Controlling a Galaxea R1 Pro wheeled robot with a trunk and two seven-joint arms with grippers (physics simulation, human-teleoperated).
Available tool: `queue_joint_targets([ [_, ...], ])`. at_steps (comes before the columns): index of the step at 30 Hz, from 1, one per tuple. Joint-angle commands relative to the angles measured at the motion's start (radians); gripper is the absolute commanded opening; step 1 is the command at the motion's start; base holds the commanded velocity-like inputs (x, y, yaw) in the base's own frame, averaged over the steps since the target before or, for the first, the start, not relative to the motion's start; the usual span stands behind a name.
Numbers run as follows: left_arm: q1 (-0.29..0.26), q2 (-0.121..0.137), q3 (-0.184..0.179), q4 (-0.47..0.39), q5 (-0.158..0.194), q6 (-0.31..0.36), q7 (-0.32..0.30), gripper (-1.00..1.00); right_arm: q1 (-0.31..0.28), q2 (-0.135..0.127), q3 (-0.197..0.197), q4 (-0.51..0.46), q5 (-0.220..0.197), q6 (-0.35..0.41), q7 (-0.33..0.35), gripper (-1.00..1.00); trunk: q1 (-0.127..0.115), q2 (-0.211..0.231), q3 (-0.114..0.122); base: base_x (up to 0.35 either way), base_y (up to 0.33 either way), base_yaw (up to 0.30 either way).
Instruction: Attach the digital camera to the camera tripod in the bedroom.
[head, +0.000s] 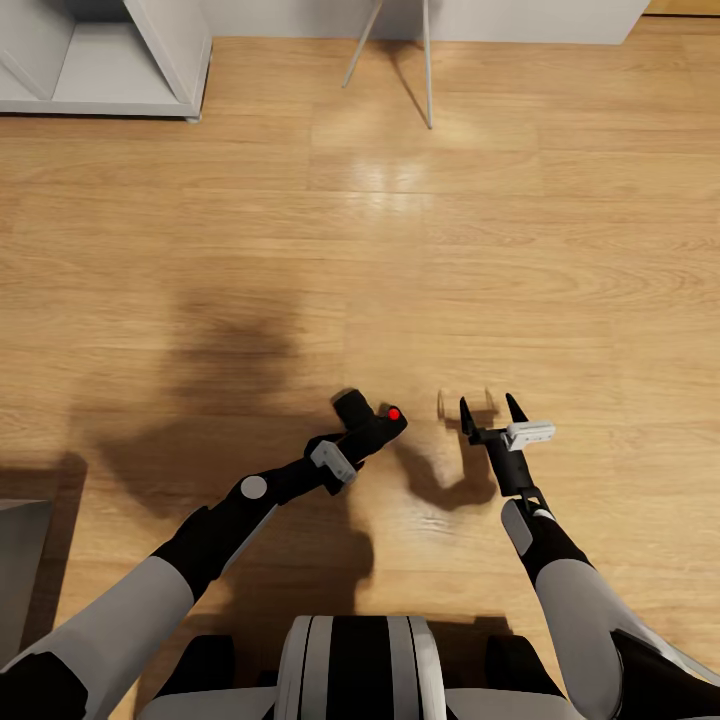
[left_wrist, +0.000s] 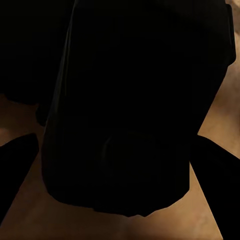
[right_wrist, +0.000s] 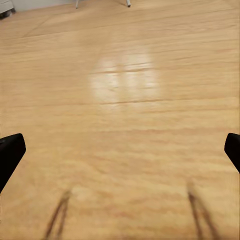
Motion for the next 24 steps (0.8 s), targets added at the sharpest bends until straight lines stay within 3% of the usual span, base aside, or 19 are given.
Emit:
queue_joint_targets([
  [1,-0.001,0.001,-0.003,0.001,0.001,-0.003,0.002,-1.0,-0.001,0.001,-0.005,0.001,-0.006,0.0,0.01,1.0,0.0,0.0,0.0,0.0,0.0,0.0],
  [7,-0.001,0.001,-0.003,0.0,0.001,-0.003,0.002,-1.0,-0.001,0.001,-0.005,0.008,-0.006,0.0,0.01,1.0,0.0,0.0,0.0,0.0,0.0,0.0],
  [24,-0.001,0.005,0.002,-0.01,0.001,-0.007,0.0,-1.0,-0.001,0.001,-0.005,0.011,-0.006,0.0,0.012,1.0,0.0,0.0,0.027,0.0,0.0,0.0],
])
